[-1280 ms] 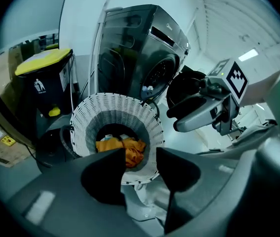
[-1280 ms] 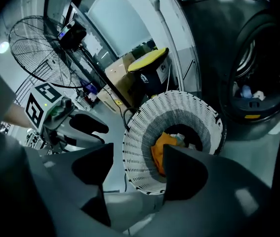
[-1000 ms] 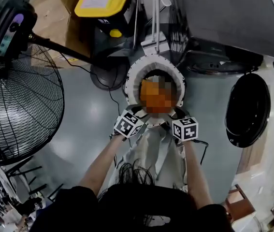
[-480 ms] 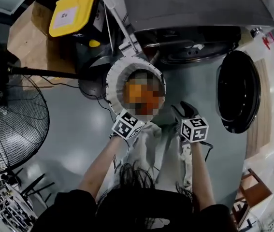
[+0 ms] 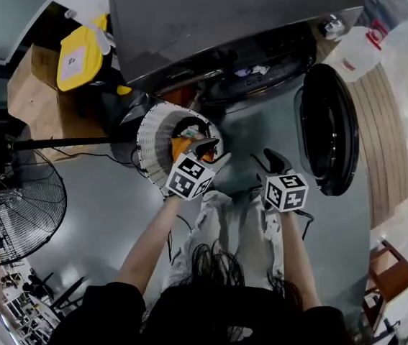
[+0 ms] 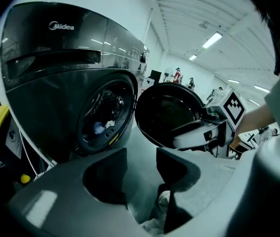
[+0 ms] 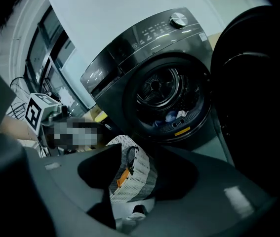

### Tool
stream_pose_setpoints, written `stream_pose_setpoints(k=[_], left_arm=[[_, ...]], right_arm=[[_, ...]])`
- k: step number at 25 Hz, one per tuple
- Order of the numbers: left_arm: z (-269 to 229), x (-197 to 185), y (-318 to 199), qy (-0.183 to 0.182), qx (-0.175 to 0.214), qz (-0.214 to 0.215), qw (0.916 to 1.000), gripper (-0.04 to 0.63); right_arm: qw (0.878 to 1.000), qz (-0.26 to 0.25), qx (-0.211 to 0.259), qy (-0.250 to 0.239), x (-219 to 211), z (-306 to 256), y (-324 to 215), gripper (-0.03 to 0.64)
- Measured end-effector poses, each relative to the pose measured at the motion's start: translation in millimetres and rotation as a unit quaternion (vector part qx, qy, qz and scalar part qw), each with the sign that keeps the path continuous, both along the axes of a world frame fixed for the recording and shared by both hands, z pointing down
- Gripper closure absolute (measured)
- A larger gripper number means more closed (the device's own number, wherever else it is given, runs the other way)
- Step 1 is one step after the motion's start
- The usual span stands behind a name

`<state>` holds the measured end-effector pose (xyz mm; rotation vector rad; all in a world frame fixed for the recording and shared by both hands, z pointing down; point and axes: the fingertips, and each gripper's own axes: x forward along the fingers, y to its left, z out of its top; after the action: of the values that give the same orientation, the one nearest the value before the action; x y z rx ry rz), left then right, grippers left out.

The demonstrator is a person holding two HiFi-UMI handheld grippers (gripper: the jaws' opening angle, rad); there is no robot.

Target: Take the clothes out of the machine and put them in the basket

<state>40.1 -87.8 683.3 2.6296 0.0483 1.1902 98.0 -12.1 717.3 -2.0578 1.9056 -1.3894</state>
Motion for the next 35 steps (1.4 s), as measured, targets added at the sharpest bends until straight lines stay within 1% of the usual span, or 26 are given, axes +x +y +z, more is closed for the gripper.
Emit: stream_pose_setpoints(k=[7, 9, 12, 15, 19, 22, 24, 27, 31, 35], left_arm=[[4, 70, -12, 0.005, 0.033, -0.005, 0.9994, 0.405], [3, 84, -19, 0.005, 0.041, -0.007, 0.9991, 0.405], [1, 95, -27, 0.003, 0.046, -0.007, 0.9989, 0.405], [6, 97, -30, -0.003, 0.048, 0.01, 0.9988, 0.405], [16, 92, -33, -0.015, 0.051, 0.051, 0.9973, 0.405], [27, 81, -37, -0.02, 0.046, 0.072, 0.9961, 0.406], [37, 73, -40, -0.024, 0.046, 0.091, 0.9945, 0.405], [57, 62, -48, -0.032, 0.051, 0.118, 0.9912, 0.407], [74, 54, -60, -0.031, 0.05, 0.13, 0.9897, 0.407], [81, 57, -67, -0.026, 0.05, 0.143, 0.9881, 0.407]], right_arm=[[1.0, 0.019, 0.018, -0.005, 39, 6, 7, 0.391], [0.999, 0.028, 0.024, -0.004, 50, 4, 3, 0.393], [0.998, 0.045, 0.037, -0.001, 65, 2, -6, 0.397], [0.996, 0.068, 0.05, 0.004, 82, 7, -22, 0.399], [0.993, 0.099, 0.059, 0.02, 107, 22, -53, 0.402], [0.991, 0.113, 0.064, 0.036, 118, 38, -80, 0.402], [0.99, 0.117, 0.067, 0.05, 126, 52, -99, 0.402], [0.99, 0.108, 0.056, 0.077, 134, 81, -126, 0.402], [0.989, 0.091, 0.038, 0.107, 145, 117, -158, 0.402], [0.986, 0.102, 0.029, 0.126, 173, 141, -183, 0.402]])
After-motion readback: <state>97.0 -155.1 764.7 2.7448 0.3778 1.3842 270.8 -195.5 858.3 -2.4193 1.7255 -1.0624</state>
